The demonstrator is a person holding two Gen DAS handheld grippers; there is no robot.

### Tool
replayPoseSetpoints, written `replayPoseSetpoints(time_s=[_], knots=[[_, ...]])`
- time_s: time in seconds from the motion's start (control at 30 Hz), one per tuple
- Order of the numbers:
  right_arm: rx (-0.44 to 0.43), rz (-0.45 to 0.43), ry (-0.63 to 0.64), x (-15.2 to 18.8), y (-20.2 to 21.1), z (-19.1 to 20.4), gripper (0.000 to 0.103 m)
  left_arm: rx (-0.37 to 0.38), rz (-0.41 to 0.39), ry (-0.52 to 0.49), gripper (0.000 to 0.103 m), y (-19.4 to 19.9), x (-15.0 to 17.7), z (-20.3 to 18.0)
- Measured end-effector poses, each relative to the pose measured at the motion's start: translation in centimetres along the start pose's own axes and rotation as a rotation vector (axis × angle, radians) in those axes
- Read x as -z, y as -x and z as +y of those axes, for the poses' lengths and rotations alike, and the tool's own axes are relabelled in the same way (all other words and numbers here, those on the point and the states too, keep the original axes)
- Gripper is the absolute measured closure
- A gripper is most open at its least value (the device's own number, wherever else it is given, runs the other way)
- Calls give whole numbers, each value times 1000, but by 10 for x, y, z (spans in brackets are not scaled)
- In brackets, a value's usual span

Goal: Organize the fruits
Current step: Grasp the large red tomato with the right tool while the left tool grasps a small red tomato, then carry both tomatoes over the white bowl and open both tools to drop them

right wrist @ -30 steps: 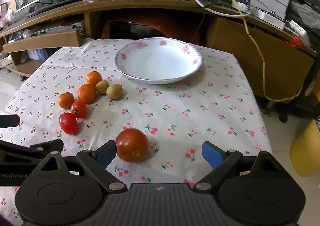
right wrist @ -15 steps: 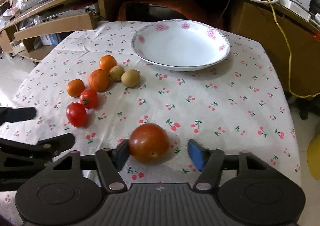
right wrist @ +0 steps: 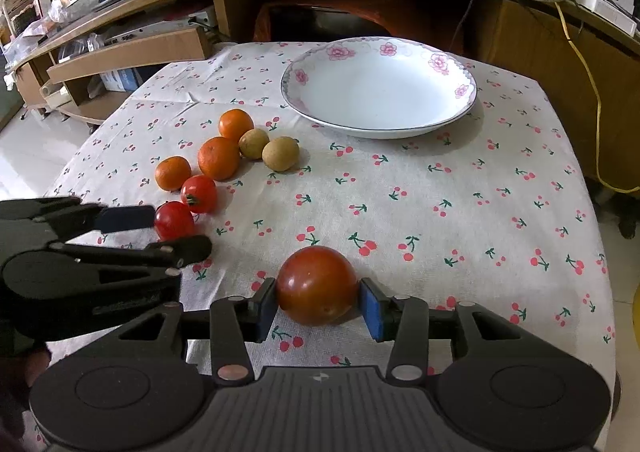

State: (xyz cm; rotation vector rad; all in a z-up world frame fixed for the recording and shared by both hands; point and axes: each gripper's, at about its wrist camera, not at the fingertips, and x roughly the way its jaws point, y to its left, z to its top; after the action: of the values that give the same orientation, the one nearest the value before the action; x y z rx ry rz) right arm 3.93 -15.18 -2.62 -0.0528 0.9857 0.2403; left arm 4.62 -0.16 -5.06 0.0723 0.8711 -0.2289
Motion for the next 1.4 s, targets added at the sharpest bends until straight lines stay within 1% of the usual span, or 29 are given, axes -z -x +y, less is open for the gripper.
replayPoseSetpoints(time_s=[0.03, 0.07, 0.1, 0.13, 0.27, 0.4, 0.53, 0.67, 0.7, 0.73, 0.8, 0.83, 1.0, 1.13, 1.23, 1.3, 1.4], knots=[[-5, -2, 0, 0, 0, -1, 57, 8, 0, 5, 55, 0, -1, 0], [-3, -4, 1, 0, 0, -1, 51, 8, -2, 6, 57, 0, -1, 0], [6, -6, 5, 0, 0, -2, 50, 7, -5, 3, 62, 1, -1, 0], [15, -7, 6, 0, -1, -3, 47, 10, -6, 1, 63, 2, 0, -1], [-2, -11, 0, -1, -1, -7, 47, 7, -6, -17, 64, 4, 1, -4], [-2, -12, 8, -2, -2, -6, 42, 36, -3, -24, 64, 6, 3, -7], [16, -14, 27, -2, -3, -4, 43, 30, -17, -57, 64, 7, 5, -10], [16, -9, 27, -2, -4, -4, 43, 31, -27, -66, 64, 7, 7, -10], [15, -7, 25, -3, -4, -4, 43, 29, -27, -66, 64, 7, 7, -11], [14, -6, 22, -3, -3, -5, 46, 27, -27, -67, 64, 7, 6, -12], [-27, -2, 5, -4, 0, -7, 64, 29, -22, -64, 65, 8, 6, -11], [-35, 10, -12, -5, 1, -8, 65, 29, -19, -63, 65, 8, 5, -11], [-24, 16, -17, -1, 5, -10, 65, 24, -10, -69, 65, 18, 8, -14], [-22, -18, -25, -3, 20, -13, 65, 32, -17, -55, 65, 34, 3, -15], [-23, -48, -53, -8, 29, -20, 65, 43, -33, -50, 65, 42, -9, -18], [-36, -60, -78, -17, 31, -23, 65, 71, -41, -46, 65, 41, -21, -20], [-26, -85, -63, -37, 27, -25, 65, 82, -71, -82, 65, 35, -42, -28]])
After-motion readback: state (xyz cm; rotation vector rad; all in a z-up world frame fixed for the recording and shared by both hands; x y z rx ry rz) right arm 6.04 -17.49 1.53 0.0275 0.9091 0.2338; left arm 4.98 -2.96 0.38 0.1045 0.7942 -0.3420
